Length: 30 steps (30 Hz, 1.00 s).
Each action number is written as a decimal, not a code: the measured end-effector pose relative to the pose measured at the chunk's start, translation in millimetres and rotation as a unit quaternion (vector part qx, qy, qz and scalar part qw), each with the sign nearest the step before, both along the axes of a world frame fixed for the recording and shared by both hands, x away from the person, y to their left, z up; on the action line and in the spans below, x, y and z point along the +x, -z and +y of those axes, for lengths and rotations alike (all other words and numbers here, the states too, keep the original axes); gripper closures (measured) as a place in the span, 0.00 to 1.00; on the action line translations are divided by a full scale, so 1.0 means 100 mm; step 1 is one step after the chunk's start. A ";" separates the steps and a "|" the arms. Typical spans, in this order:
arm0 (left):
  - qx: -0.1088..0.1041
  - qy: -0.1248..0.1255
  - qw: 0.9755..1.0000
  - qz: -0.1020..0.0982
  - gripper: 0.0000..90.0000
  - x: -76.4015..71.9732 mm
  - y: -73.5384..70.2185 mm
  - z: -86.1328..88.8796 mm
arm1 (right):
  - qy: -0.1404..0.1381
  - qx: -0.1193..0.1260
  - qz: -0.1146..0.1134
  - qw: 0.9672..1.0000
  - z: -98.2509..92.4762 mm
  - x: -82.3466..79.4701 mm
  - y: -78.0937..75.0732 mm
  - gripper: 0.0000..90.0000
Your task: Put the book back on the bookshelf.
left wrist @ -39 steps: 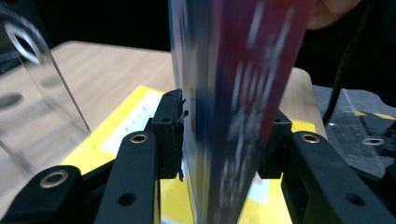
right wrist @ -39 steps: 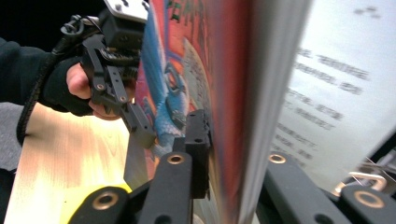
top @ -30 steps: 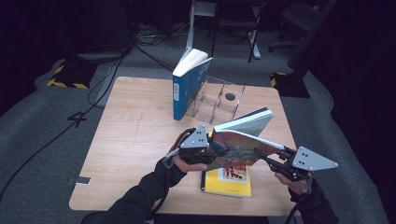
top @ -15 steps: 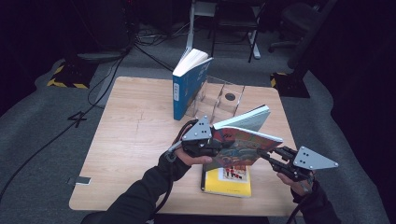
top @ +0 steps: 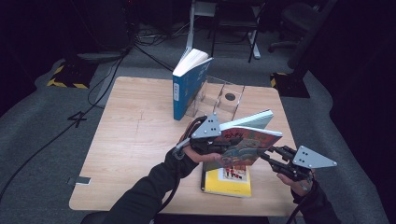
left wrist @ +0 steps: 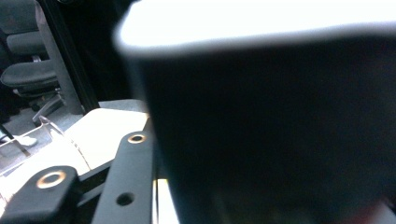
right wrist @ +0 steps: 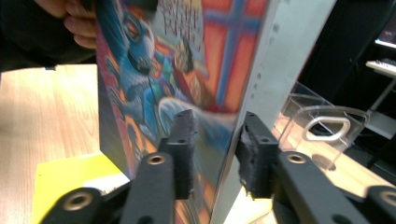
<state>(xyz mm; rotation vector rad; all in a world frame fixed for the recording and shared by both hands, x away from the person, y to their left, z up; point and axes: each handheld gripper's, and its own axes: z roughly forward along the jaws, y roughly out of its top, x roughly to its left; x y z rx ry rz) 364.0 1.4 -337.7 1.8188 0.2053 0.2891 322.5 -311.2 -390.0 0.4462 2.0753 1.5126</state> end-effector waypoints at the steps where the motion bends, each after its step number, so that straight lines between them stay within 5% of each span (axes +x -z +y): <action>1: 0.001 -0.001 1.000 0.000 0.72 0.00 0.00 0.00 | 0.004 -0.001 0.005 1.000 0.00 0.00 0.02 0.70; 10: 0.008 -0.016 1.000 -0.003 0.81 0.00 -0.02 -0.01 | 0.004 -0.033 0.062 0.998 -0.16 0.09 0.21 0.47; 16: 0.007 -0.024 1.000 0.004 0.81 0.03 -0.03 0.00 | 0.031 -0.046 0.089 0.994 -0.30 0.18 0.36 0.44; 22: 0.035 -0.054 0.998 0.007 0.80 0.04 -0.09 -0.02 | 0.060 -0.043 0.126 0.989 -0.43 0.28 0.53 0.44; 30: 0.033 -0.044 0.998 0.004 0.81 0.04 -0.09 -0.03 | 0.058 -0.046 0.141 0.987 -0.43 0.32 0.60 0.44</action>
